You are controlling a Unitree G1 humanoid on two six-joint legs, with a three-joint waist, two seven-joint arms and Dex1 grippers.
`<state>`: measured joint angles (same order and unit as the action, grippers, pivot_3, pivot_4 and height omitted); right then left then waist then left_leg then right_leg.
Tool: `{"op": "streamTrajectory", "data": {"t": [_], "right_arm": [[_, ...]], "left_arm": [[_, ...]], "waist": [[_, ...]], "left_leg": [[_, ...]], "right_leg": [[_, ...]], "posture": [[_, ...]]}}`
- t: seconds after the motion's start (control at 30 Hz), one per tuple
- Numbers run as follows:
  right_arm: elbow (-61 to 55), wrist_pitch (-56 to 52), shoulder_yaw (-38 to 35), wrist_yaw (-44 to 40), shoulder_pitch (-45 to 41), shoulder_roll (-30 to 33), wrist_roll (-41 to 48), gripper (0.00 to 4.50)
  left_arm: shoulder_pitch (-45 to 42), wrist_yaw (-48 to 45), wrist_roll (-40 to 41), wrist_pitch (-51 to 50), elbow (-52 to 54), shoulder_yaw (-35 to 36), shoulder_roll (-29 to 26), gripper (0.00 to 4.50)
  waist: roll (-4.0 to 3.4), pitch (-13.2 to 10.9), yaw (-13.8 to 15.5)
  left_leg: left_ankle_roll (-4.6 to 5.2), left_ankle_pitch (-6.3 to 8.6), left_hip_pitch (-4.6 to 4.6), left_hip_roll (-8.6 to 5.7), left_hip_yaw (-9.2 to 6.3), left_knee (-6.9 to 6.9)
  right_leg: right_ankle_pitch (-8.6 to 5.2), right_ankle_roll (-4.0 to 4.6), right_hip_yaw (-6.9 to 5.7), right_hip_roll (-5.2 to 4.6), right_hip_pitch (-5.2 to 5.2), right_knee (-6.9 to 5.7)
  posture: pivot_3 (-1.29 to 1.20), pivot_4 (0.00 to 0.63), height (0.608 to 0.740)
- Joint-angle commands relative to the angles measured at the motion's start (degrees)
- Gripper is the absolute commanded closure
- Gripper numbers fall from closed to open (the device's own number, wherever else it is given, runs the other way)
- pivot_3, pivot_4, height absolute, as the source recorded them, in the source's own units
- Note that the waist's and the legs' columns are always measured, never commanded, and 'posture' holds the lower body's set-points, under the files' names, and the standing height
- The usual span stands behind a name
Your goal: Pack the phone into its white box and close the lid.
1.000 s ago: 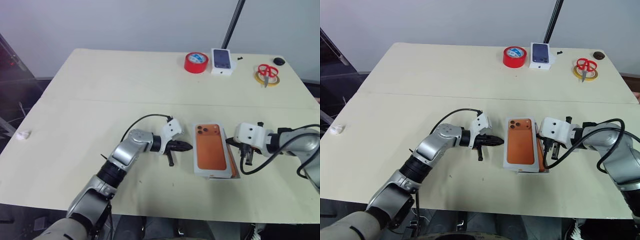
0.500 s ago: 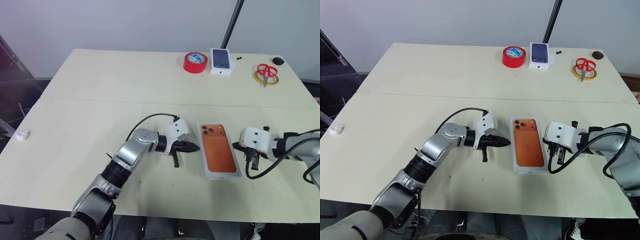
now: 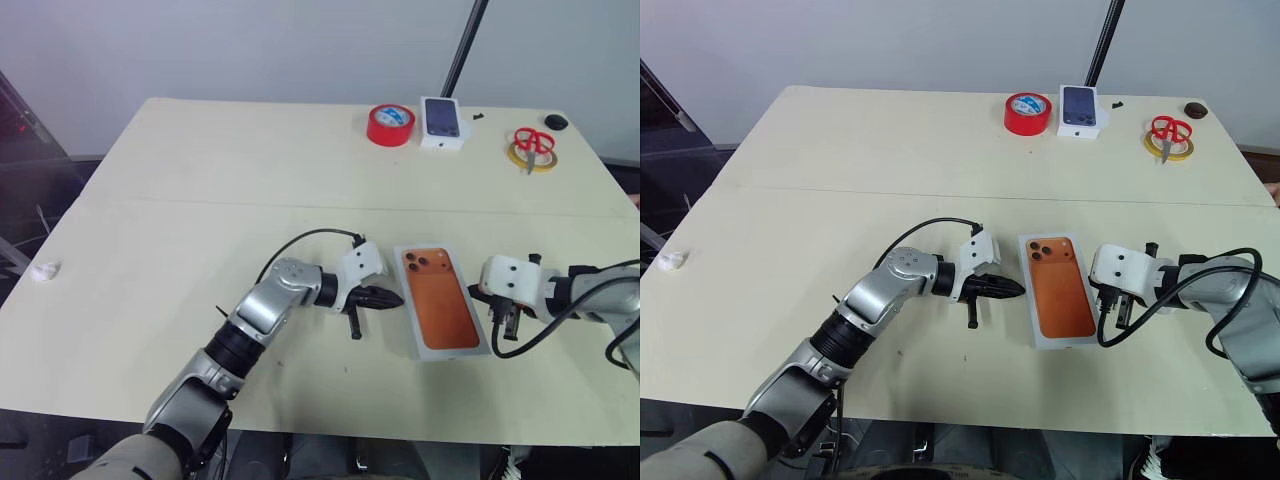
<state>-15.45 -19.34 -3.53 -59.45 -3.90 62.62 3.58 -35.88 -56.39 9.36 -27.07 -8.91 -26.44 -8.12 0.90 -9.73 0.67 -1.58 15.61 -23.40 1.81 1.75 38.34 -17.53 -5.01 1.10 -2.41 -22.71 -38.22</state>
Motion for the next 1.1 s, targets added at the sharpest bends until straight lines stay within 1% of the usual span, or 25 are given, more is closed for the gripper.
{"op": "streamTrajectory", "data": {"t": [0.03, 0.2, 0.3, 0.47, 0.63, 0.77, 0.97, 1.1], "right_arm": [[-1.05, 0.73, -1.09, 0.1, 0.13, -0.18, 0.49, 4.46], [-0.47, 0.77, -1.99, 0.4, 0.33, 0.44, 0.09, 4.46], [0.55, 0.48, -4.88, -0.08, 1.0, 2.14, 0.3, 4.46], [-3.11, -2.45, -12.0, -4.1, 3.89, 4.06, 4.86, 4.46], [-10.81, -8.0, -14.81, -6.85, 6.52, 3.1, 11.44, 4.46], [-15.83, -11.3, -13.88, -5.71, 8.87, 1.58, 14.05, 4.46], [-17.69, -11.99, -9.02, -1.73, 11.66, -0.13, 11.61, 4.46], [-16.55, -10.89, -7.22, -0.54, 13.38, 0.08, 9.4, 4.46]], "left_arm": [[-0.42, 0.26, -0.38, 1.35, 1.1, -0.68, 1.04, 4.5], [-0.01, 0.72, -0.2, 1.04, 1.22, 0.0, 0.85, 4.5], [0.76, 0.8, 0.88, 0.49, 2.64, 1.79, -0.24, 4.5], [-0.88, 2.73, 4.95, -2.25, 2.67, 8.17, 0.22, 4.5], [-3.73, 4.21, 4.08, -1.09, -0.32, 8.26, 2.3, 4.5], [-5.93, 6.19, 1.28, 1.29, -5.35, 6.51, 4.63, 4.5], [-7.89, 7.15, -3.1, 5.71, -13.95, 3.51, 7.21, 4.5], [-8.05, 7.18, -4.48, 7.22, -16.62, 3.49, 7.67, 4.5]], "waist": [[0.0, 0.0, 0.0], [0.0, 0.0, -0.03], [0.0, 0.0, 0.0], [-0.01, 0.01, -0.01], [-0.01, 0.01, 0.04], [0.0, 0.0, 0.06], [0.0, 0.0, 0.02], [0.03, 0.02, 0.02]], "left_leg": [[0.0, 0.0, 0.0, 0.0, 0.0, 0.0], [0.0, 0.0, 0.0, 0.0, 0.0, 0.0], [0.0, 0.0, 0.0, 0.0, 0.0, 0.0], [0.0, 0.0, 0.0, 0.02, -0.01, 0.0], [0.0, 0.0, 0.01, 0.0, -0.02, 0.01], [0.0, 0.0, 0.01, -0.03, -0.03, 0.03], [0.0, 0.0, 0.02, -0.06, -0.04, 0.04], [0.0, 0.0, 0.06, -0.06, -0.05, 0.04]], "right_leg": [[0.0, 0.0, 0.0, 0.0, 0.0, 0.0], [0.0, 0.0, 0.0, 0.0, 0.0, 0.0], [0.0, 0.0, 0.0, 0.0, 0.0, 0.0], [0.0, 0.0, 0.0, -0.01, 0.0, 0.0], [0.0, -0.01, -0.01, 0.0, 0.05, 0.0], [-0.01, -0.03, -0.01, -0.01, 0.09, 0.01], [-0.02, -0.03, -0.01, 0.0, 0.08, 0.01], [-0.02, -0.04, -0.02, 0.0, 0.13, 0.01]], "posture": [[0.0, 0.15, 0.725], [0.0, 0.15, 0.725], [0.0, 0.15, 0.725], [0.0, 0.15, 0.725], [0.0, 0.15, 0.725], [0.0, 0.15, 0.725], [0.0, 0.15, 0.725], [0.0, 0.15, 0.725]]}}
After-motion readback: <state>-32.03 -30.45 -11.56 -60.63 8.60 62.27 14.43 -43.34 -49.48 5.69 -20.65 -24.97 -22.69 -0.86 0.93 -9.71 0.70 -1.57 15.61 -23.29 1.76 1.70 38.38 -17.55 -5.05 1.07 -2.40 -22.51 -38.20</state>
